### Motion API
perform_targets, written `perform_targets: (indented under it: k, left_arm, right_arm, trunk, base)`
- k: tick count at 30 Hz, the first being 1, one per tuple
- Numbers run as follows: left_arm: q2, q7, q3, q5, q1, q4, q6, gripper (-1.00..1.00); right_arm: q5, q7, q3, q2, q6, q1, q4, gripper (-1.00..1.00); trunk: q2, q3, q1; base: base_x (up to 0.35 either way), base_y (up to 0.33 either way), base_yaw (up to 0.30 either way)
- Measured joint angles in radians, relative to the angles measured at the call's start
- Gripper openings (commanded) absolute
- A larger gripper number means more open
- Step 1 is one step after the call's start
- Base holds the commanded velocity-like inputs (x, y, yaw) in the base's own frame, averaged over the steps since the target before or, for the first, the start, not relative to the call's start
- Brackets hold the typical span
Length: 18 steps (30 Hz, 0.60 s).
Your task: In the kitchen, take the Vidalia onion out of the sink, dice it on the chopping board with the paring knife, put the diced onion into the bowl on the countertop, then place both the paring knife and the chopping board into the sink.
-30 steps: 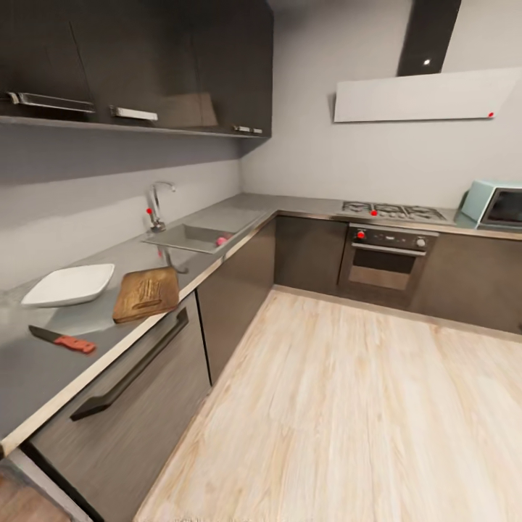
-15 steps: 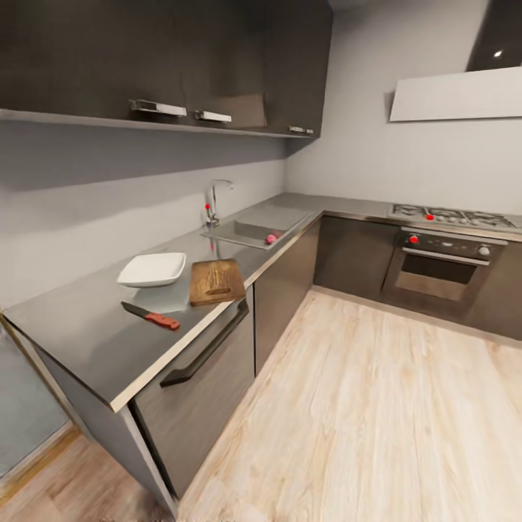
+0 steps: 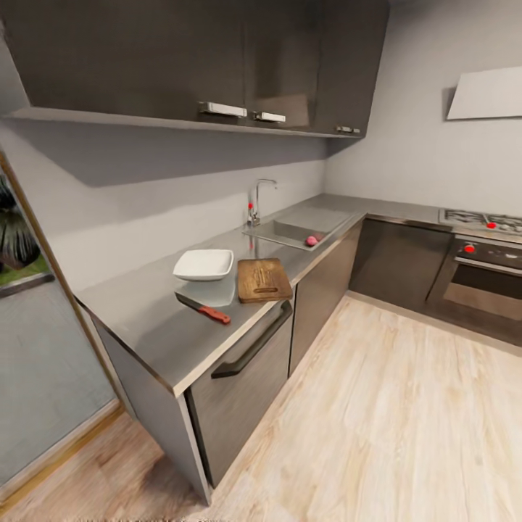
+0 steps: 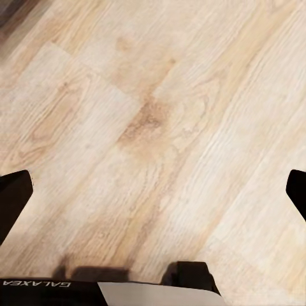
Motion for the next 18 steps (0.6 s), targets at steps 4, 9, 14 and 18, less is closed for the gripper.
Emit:
perform_targets:
  k: [4, 9, 14, 18]
  left_arm:
    - [0.0, 0.0, 0.0, 0.0, 0.0, 0.0, 0.0, 1.0]
    - [0.0, 0.0, 0.0, 0.0, 0.0, 0.0, 0.0, 1.0]
    - [0.0, 0.0, 0.0, 0.0, 0.0, 0.0, 0.0, 1.0]
    - [0.0, 0.0, 0.0, 0.0, 0.0, 0.0, 0.0, 1.0]
  right_arm:
    - [0.0, 0.0, 0.0, 0.0, 0.0, 0.0, 0.0, 1.0]
    - [-0.001, 0.0, 0.0, 0.0, 0.0, 0.0, 0.0, 1.0]
    - [-0.001, 0.001, 0.0, -0.001, 0.0, 0.0, 0.0, 1.0]
    - [0.0, 0.001, 0.001, -0.002, 0.0, 0.0, 0.0, 1.0]
  trunk:
    - [0.0, 0.0, 0.0]
    - [0.0, 0.0, 0.0]
    - [0.0, 0.0, 0.0]
    - [0.0, 0.0, 0.0]
  base:
    - [0.0, 0.001, 0.278]
    - [0.0, 0.0, 0.278]
    - [0.0, 0.0, 0.254]
    - [0.0, 0.0, 0.073]
